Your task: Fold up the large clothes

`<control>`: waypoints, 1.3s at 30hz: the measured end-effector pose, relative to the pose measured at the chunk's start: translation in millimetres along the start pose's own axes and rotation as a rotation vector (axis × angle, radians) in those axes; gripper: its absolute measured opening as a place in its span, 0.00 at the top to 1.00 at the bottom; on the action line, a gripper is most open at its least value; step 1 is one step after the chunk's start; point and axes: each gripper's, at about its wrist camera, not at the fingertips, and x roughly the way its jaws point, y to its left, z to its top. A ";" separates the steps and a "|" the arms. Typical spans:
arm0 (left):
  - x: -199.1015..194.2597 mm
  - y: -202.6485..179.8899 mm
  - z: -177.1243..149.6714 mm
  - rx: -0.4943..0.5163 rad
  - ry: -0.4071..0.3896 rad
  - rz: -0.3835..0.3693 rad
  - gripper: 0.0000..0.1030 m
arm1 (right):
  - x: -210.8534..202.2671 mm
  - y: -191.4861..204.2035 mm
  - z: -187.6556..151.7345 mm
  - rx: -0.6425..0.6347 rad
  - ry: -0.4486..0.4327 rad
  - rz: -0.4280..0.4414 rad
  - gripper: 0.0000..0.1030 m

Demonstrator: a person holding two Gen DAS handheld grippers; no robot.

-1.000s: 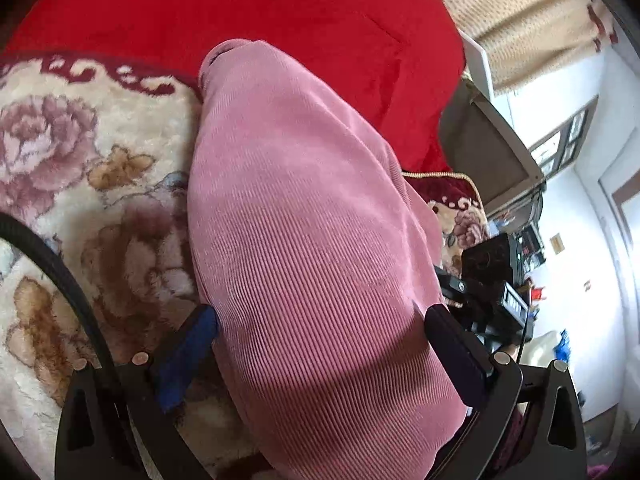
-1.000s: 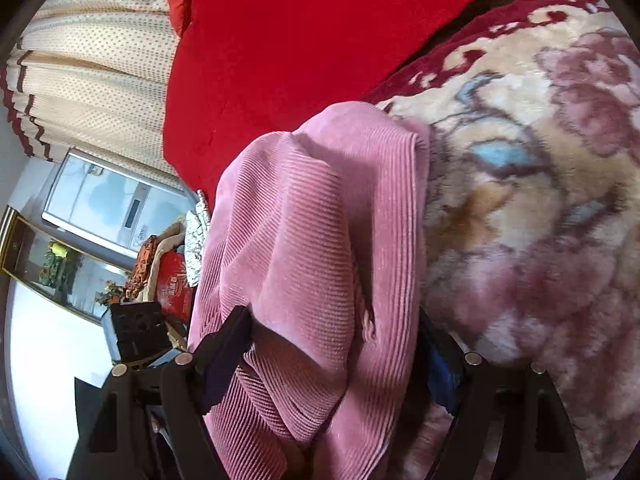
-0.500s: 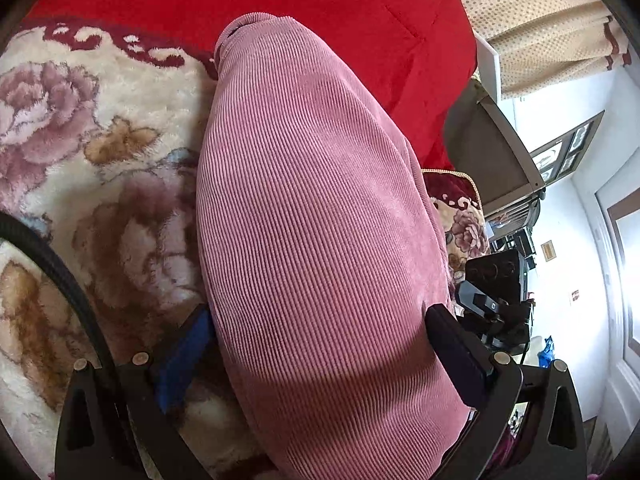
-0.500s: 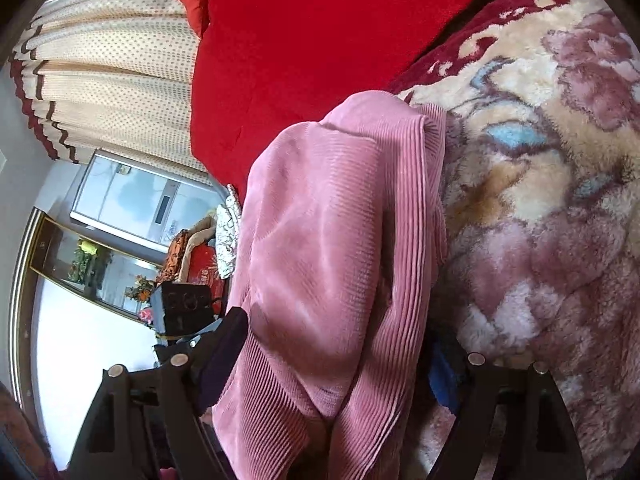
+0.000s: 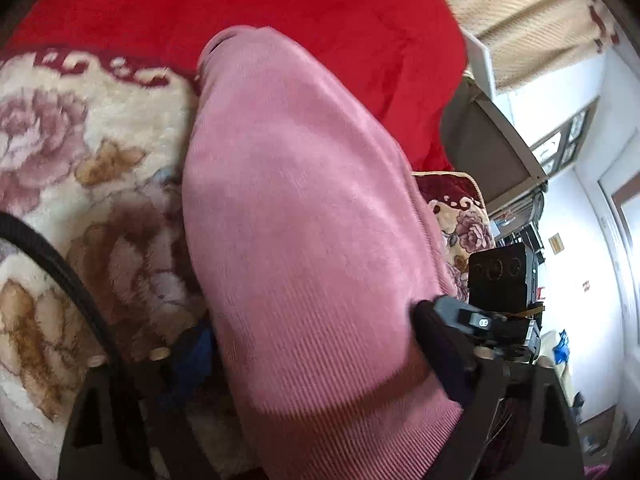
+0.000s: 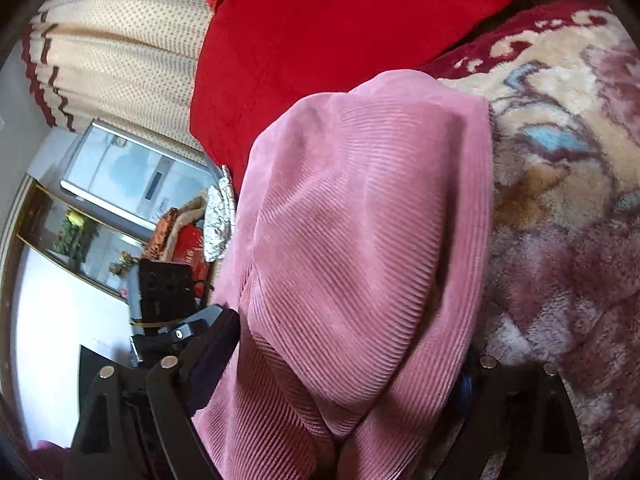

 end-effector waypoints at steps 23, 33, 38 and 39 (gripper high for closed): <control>-61.2 -13.3 3.5 0.130 -0.214 0.014 0.38 | 2.9 88.0 -13.0 -0.271 -0.133 -0.079 0.30; -90.9 15.2 5.9 0.086 -0.292 0.143 0.38 | 46.1 100.6 -11.6 -0.258 -0.150 -0.040 0.30; -63.1 50.3 8.8 -0.063 -0.120 0.259 0.33 | 80.1 75.7 -6.8 -0.194 -0.019 -0.151 0.28; -65.6 49.5 8.7 -0.060 -0.126 0.252 0.32 | 78.6 77.7 -8.1 -0.201 -0.022 -0.160 0.28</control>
